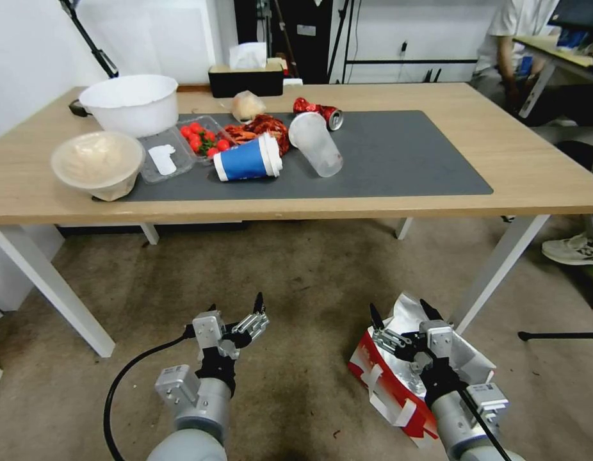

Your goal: Pick up the food delivery bag from the floor and place it on the table.

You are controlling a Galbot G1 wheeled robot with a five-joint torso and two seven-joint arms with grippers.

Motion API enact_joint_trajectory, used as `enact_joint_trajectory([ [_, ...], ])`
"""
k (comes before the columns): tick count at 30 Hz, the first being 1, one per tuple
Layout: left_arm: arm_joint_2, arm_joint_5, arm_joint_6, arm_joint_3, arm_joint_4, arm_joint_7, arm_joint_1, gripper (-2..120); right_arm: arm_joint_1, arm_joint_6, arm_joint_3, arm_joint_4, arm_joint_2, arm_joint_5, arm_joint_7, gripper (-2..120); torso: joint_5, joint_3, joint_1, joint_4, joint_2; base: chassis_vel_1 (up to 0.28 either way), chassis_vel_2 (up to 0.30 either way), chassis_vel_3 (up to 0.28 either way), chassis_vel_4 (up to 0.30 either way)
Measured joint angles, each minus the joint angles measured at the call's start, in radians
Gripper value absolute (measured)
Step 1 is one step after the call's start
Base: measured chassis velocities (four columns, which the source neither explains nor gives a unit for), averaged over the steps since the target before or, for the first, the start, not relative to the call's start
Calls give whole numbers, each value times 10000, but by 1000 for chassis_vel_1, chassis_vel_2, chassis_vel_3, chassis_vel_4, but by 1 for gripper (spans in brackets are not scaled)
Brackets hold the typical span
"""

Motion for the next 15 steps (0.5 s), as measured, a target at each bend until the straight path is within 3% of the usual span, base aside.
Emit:
enact_joint_trajectory([
  [15, 4, -7, 0, -4, -27, 14, 28, 100, -13, 47, 8, -5, 22, 4, 22, 100, 0, -478, -235, 0, -714, 0, 0, 0, 0],
])
